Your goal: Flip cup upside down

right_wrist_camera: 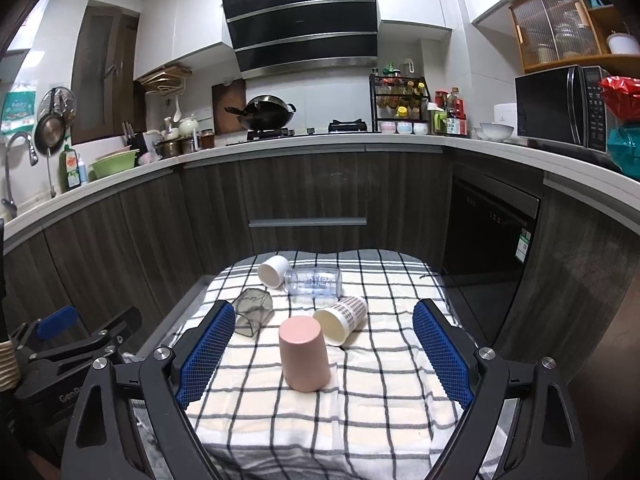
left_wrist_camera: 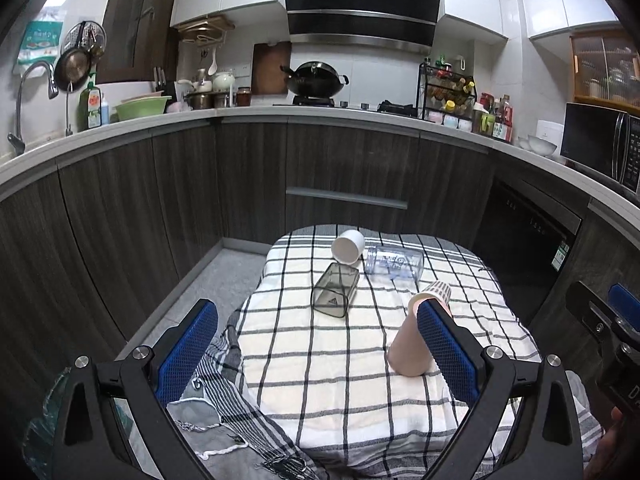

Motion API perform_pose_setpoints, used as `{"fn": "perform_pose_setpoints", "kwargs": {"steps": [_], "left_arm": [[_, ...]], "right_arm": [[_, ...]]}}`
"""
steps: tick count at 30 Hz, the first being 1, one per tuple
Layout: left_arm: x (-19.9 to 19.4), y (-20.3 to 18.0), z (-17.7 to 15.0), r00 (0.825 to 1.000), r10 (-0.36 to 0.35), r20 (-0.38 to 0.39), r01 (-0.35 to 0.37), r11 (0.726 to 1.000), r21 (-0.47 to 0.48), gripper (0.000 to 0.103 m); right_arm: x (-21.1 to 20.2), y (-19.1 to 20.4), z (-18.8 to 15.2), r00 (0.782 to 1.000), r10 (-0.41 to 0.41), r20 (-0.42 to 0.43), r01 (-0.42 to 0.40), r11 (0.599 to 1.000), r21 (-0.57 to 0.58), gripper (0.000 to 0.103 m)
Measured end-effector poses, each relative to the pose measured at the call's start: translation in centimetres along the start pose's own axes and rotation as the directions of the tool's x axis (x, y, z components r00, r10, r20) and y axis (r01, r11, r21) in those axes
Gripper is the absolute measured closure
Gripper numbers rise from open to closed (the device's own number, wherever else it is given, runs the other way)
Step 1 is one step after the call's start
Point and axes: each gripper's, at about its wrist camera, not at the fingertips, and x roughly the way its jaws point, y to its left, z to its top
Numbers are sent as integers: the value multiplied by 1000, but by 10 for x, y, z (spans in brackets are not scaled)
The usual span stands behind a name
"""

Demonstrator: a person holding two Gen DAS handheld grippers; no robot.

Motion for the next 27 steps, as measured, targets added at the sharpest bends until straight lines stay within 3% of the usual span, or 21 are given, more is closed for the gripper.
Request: {"fn": "perform_pose_setpoints", "kwargs": {"steps": [27], "left_arm": [[0,-2,-2,1000,-6,2,6,1000,10,1]], "right_arm": [[2,-5,1,1000,-8,-8,8,1000,12,13]]}}
